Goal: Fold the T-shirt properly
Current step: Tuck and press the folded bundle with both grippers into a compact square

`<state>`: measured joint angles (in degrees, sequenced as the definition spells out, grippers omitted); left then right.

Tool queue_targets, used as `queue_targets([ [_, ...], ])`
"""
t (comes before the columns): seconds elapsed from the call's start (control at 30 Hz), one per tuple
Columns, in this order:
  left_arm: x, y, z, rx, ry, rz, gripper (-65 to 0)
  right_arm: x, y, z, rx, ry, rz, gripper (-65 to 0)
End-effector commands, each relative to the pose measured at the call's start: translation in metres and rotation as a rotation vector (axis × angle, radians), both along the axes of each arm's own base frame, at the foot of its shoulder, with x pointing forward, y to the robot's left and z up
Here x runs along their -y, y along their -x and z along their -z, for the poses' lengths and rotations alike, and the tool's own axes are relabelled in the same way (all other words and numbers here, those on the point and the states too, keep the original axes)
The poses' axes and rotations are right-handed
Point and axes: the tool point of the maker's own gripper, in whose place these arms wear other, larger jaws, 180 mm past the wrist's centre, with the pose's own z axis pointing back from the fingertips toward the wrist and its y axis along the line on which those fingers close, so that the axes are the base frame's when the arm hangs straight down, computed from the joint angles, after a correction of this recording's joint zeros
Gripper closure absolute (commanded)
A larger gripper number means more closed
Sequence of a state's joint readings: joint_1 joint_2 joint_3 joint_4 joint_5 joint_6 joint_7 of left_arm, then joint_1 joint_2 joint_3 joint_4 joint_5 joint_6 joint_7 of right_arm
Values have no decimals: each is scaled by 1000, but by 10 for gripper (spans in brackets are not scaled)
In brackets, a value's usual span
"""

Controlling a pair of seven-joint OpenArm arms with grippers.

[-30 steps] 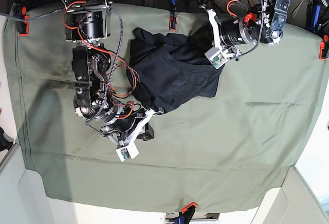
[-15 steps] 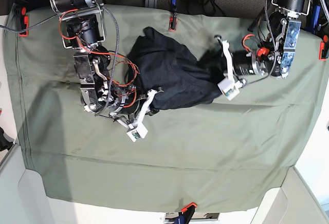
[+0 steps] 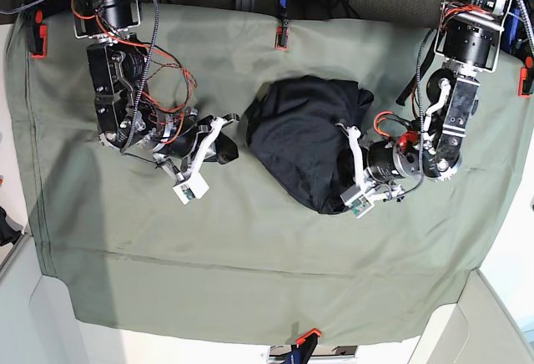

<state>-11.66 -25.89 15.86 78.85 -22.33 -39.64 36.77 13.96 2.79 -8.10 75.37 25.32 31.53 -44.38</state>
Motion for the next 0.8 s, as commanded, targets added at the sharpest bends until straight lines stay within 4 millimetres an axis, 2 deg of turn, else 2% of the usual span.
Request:
queue_targets([
  [0.0,3,-5,-9,30,3,23,0,-10,-10,-18,48,-45,-1,0],
  [0.13,10,-1,-2,33,-43,72,0,-28,-4,-20,35,-86,-8,0],
  [0.3,15,-5,-5,60,-62,108,0,-62,21,-14,-26,-162,-19,0],
  [0.43,6,-6,-7,63,-84,104,0,-79,42,-7,-78,-203,-19,0],
  [0.53,-7,-7,-13,75,-101,101,-4,-83,51,-4,-95,-221,-27,0],
  [0.6,-15,-8,-22,91,-116,106,-56,-82,54,-2,-99,-217,-25,0],
  [0.67,-25,-9,-31,108,-129,110,-141,-80,52,-3,-91,-211,-25,0],
  [0.77,-36,-5,-40,90,-121,101,-237,-79,48,-12,-62,-216,-22,0],
])
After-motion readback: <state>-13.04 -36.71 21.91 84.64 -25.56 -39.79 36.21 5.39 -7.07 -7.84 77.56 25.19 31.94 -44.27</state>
